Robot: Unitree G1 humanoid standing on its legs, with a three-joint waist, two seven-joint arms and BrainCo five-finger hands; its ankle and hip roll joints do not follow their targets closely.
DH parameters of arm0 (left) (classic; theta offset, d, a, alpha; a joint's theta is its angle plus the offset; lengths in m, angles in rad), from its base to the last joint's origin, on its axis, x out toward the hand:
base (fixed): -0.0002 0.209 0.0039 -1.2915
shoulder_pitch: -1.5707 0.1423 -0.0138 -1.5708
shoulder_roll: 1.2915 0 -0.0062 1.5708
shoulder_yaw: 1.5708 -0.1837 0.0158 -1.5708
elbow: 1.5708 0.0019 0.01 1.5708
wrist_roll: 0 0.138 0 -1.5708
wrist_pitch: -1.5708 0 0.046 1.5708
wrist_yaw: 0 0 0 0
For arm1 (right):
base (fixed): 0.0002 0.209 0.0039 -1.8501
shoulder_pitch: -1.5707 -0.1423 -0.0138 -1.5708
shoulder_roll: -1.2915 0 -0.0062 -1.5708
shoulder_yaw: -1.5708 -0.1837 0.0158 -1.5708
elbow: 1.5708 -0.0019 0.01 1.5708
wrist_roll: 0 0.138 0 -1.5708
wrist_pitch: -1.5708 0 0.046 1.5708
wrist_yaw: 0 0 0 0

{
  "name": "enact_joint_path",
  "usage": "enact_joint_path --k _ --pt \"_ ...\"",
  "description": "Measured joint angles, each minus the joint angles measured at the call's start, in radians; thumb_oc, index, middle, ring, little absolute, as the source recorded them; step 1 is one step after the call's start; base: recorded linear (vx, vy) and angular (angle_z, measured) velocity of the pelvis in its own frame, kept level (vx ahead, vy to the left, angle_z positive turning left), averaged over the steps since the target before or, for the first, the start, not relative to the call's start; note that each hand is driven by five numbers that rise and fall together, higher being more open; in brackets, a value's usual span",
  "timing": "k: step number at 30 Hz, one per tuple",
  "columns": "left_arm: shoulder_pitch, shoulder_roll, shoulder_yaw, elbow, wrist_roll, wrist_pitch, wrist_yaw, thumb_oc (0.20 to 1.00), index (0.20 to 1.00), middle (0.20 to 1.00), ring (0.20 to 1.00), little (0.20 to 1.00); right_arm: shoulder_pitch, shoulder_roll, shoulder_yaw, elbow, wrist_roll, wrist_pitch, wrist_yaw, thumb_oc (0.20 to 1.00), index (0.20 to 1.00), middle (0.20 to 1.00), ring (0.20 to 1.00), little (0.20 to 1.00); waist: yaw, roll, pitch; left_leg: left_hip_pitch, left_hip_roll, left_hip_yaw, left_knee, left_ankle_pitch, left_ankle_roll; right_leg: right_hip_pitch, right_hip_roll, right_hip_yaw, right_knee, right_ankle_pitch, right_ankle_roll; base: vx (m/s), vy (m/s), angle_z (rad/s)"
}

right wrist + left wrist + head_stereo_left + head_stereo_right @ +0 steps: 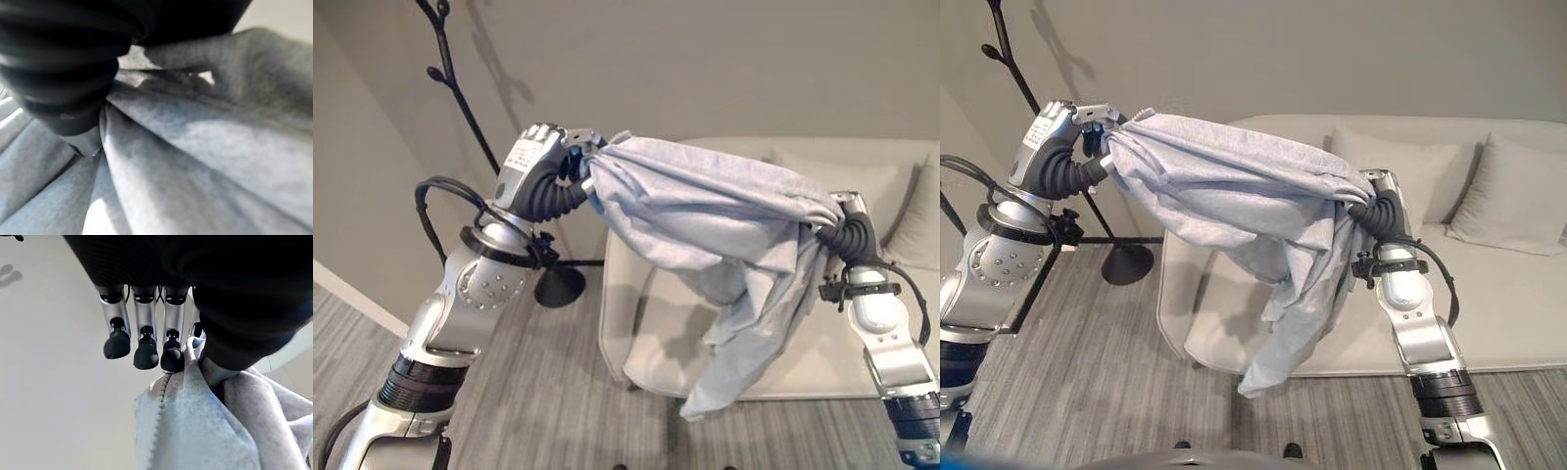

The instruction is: Hang the clothes on the sofa on the clothes rack.

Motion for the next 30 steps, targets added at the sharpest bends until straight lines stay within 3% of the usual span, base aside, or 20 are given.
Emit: enact_joint_path --k 11,12,13,14,16,17,18,20,21,23,24,25,26,27,28,29,30 --pt "-0.024 0.015 -0.002 0.014 -0.003 -0.008 0.000 0.200 0.200 0.200 0.200 0.200 -0.001 -0.057 0.024 0.003 0.010 -0.011 0.002 0.200 0.200 0.200 0.200 0.200 0.008 0.002 0.004 -0.066 0.010 -0.023 0.065 -0.031 -0.009 -0.028 -0.016 0.006 0.012 0.016 -0.029 0.01 0.167 0.02" --pt "-0.030 0.016 -0.004 0.027 -0.005 -0.014 0.000 0.200 0.200 0.200 0.200 0.200 0.001 -0.057 0.026 0.004 0.017 -0.011 0.002 0.200 0.200 0.200 0.200 0.200 -0.002 -0.031 0.016 -0.078 0.014 -0.024 0.079 -0.034 -0.015 -0.036 -0.036 0.023 0.013 0.018 -0.045 0.03 0.333 0.08" --pt "-0.049 0.026 -0.010 0.046 -0.012 -0.020 0.000 0.200 0.200 0.200 0.200 0.200 0.001 -0.053 0.026 0.004 0.022 -0.009 0.001 0.200 0.200 0.200 0.200 0.200 -0.007 -0.050 0.019 -0.130 0.035 -0.031 0.177 -0.078 -0.042 -0.035 -0.047 0.015 0.005 0.028 -0.051 0.01 0.287 0.01" --pt "-0.066 0.042 -0.011 0.050 -0.014 -0.014 0.000 0.200 0.200 0.200 0.200 0.200 0.000 -0.050 0.027 -0.003 0.022 -0.010 0.001 0.200 0.200 0.200 0.200 0.200 -0.009 -0.048 0.018 -0.158 0.097 -0.042 0.234 -0.084 -0.043 -0.044 -0.045 0.014 0.007 0.027 -0.049 0.02 0.292 -0.03" --pt "-0.086 0.039 -0.040 0.066 -0.020 -0.022 0.003 0.200 0.200 0.200 0.200 0.200 0.005 -0.075 0.006 -0.001 0.022 -0.009 -0.002 0.200 0.200 0.200 0.200 0.200 -0.022 -0.031 0.013 -0.153 0.232 -0.085 0.160 -0.075 -0.060 -0.048 -0.051 0.018 0.022 0.014 -0.018 0.12 0.475 0.00" --pt "-0.099 0.039 -0.060 0.075 -0.019 -0.024 0.003 0.200 0.200 0.200 0.200 0.200 0.006 -0.072 -0.006 -0.001 0.022 -0.009 -0.011 0.200 0.200 0.200 0.200 0.200 -0.033 -0.022 0.008 -0.153 0.273 -0.087 0.127 -0.065 -0.077 -0.043 -0.063 0.014 0.018 0.011 0.002 0.08 0.351 0.17" --pt "-0.115 0.036 -0.074 0.085 -0.020 -0.025 0.005 0.200 0.200 0.200 0.200 0.200 0.008 -0.074 -0.014 -0.001 0.022 -0.009 -0.018 0.200 0.200 0.200 0.200 0.200 -0.037 -0.017 0.005 -0.153 0.296 -0.094 0.109 -0.059 -0.089 -0.037 -0.084 0.015 0.013 0.010 0.020 0.15 0.519 0.11" --pt "-0.137 0.019 -0.091 0.107 -0.020 -0.024 0.009 0.200 0.200 0.200 0.200 0.200 0.022 -0.127 -0.025 0.000 0.022 -0.011 -0.021 0.200 0.200 0.200 0.200 0.200 -0.043 0.023 0.001 -0.161 0.302 -0.120 0.117 -0.055 -0.076 -0.030 -0.120 0.010 0.022 0.017 0.073 0.22 0.690 0.14" --pt "-0.158 0.006 -0.116 0.124 -0.021 -0.040 0.013 0.200 0.200 0.200 0.200 0.200 0.090 -0.096 -0.077 -0.011 0.022 -0.026 -0.022 0.200 0.200 0.200 0.200 0.200 -0.023 0.009 0.000 -0.184 0.255 -0.145 0.174 -0.037 -0.189 -0.010 -0.183 0.006 0.018 0.031 0.096 0.20 0.609 0.26" --pt "-0.162 0.047 -0.135 0.153 -0.021 -0.035 0.012 0.200 0.200 0.200 0.200 0.200 0.123 -0.017 -0.014 0.000 0.021 -0.014 -0.021 0.200 0.200 0.200 0.200 0.200 -0.027 -0.075 0.001 -0.247 0.174 -0.143 0.305 -0.113 -0.176 -0.009 -0.242 -0.008 0.024 0.017 -0.035 0.13 0.573 0.26" --pt "-0.164 0.048 -0.134 0.158 -0.021 -0.028 0.012 0.200 0.200 0.200 0.200 0.200 0.127 0.006 -0.009 -0.003 0.020 -0.012 -0.011 0.200 0.200 0.200 0.200 0.200 -0.028 -0.085 0.002 -0.299 0.163 -0.161 0.388 -0.160 -0.170 -0.023 -0.246 0.006 0.035 0.045 -0.081 0.11 0.543 0.30" --pt "-0.170 0.051 -0.153 0.162 -0.022 -0.019 0.011 0.200 0.200 0.200 0.200 0.200 0.136 0.024 -0.019 -0.005 0.019 -0.009 -0.010 0.200 0.200 0.200 0.200 0.200 -0.027 -0.080 0.005 -0.356 0.148 -0.182 0.485 -0.210 -0.134 -0.036 -0.250 0.020 0.062 0.095 -0.110 0.00 0.443 0.41" --pt "-0.165 0.054 -0.162 0.162 -0.021 -0.019 0.009 0.200 0.200 0.200 0.200 0.200 0.147 0.040 -0.029 -0.007 0.018 -0.005 -0.010 0.200 0.200 0.200 0.200 0.200 -0.030 -0.083 0.005 -0.371 0.124 -0.190 0.504 -0.223 -0.116 -0.047 -0.267 0.022 0.087 0.137 -0.126 0.01 0.475 0.37" --pt "-0.161 0.059 -0.167 0.156 -0.021 -0.014 0.009 0.200 0.200 0.200 0.200 0.200 0.146 0.052 -0.033 -0.009 0.018 0.004 -0.010 0.200 0.200 0.200 0.200 0.200 -0.029 -0.096 0.005 -0.367 0.094 -0.177 0.507 -0.227 -0.093 -0.075 -0.290 0.048 0.103 0.226 -0.119 -0.03 0.312 0.04" --pt "-0.160 0.082 -0.166 0.150 -0.021 -0.012 0.009 0.200 0.200 0.200 0.200 0.200 0.125 0.070 -0.040 -0.017 0.018 0.011 -0.012 0.200 0.200 0.200 0.200 0.200 -0.016 -0.095 0.007 -0.367 0.066 -0.142 0.502 -0.227 -0.060 -0.142 -0.324 0.079 0.134 0.372 -0.113 -0.03 0.495 -0.19" --pt "-0.161 0.099 -0.160 0.151 -0.021 -0.011 0.009 0.200 0.200 0.200 0.200 0.200 0.118 0.091 -0.040 -0.028 0.018 0.011 -0.020 0.200 0.200 0.200 0.200 0.200 -0.016 -0.098 0.011 -0.363 0.045 -0.117 0.494 -0.228 -0.032 -0.173 -0.363 0.063 0.162 0.426 -0.139 0.02 0.535 -0.25" --pt "-0.158 0.093 -0.159 0.160 -0.021 -0.006 0.009 0.200 0.200 0.200 0.200 0.200 0.118 0.094 -0.035 -0.020 0.017 0.011 -0.017 0.200 0.200 0.200 0.200 0.200 -0.016 -0.107 0.011 -0.343 0.009 -0.088 0.498 -0.228 -0.009 -0.180 -0.362 0.023 0.199 0.357 -0.062 0.03 0.687 0.47"
